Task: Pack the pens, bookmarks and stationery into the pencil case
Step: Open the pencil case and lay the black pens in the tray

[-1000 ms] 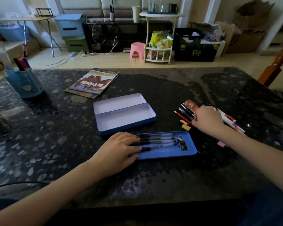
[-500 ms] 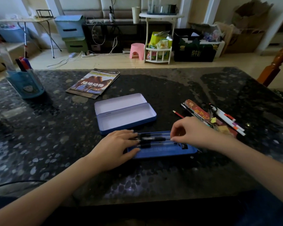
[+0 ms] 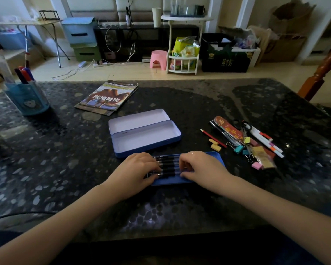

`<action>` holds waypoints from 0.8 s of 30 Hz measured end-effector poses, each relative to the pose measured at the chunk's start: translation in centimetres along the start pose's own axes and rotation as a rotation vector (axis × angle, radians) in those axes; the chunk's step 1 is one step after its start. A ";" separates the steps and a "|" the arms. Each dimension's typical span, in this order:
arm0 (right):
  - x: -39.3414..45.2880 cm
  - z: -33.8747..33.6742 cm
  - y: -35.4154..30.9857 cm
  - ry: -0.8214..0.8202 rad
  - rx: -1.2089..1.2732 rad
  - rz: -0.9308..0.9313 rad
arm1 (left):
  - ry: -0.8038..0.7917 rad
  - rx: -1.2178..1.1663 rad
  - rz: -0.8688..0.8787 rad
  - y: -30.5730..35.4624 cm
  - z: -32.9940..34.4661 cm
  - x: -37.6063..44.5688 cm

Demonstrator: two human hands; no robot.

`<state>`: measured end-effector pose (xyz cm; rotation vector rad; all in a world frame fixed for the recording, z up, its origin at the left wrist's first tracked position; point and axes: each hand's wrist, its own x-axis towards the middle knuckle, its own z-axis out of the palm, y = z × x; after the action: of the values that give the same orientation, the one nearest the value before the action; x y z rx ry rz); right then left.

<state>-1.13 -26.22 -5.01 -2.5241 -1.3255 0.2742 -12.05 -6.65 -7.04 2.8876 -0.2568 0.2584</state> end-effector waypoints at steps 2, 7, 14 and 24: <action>-0.1 0.3 0.2 0.026 -0.021 -0.046 | 0.001 0.008 -0.011 -0.1 0.1 0.1; 1.2 -1.2 2.0 0.078 -0.090 -0.032 | -0.006 -0.012 -0.051 -0.2 0.4 0.2; 2.6 -4.4 7.4 0.115 0.150 0.241 | -0.010 -0.014 -0.081 -0.4 0.4 0.4; 2.3 -4.4 10.1 0.110 -0.352 0.598 | -0.040 -0.021 -0.065 0.0 0.1 0.0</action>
<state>9.24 -30.46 -4.26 -3.1344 -0.5856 0.0111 -12.00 -6.72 -7.16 2.8765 -0.1715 0.1862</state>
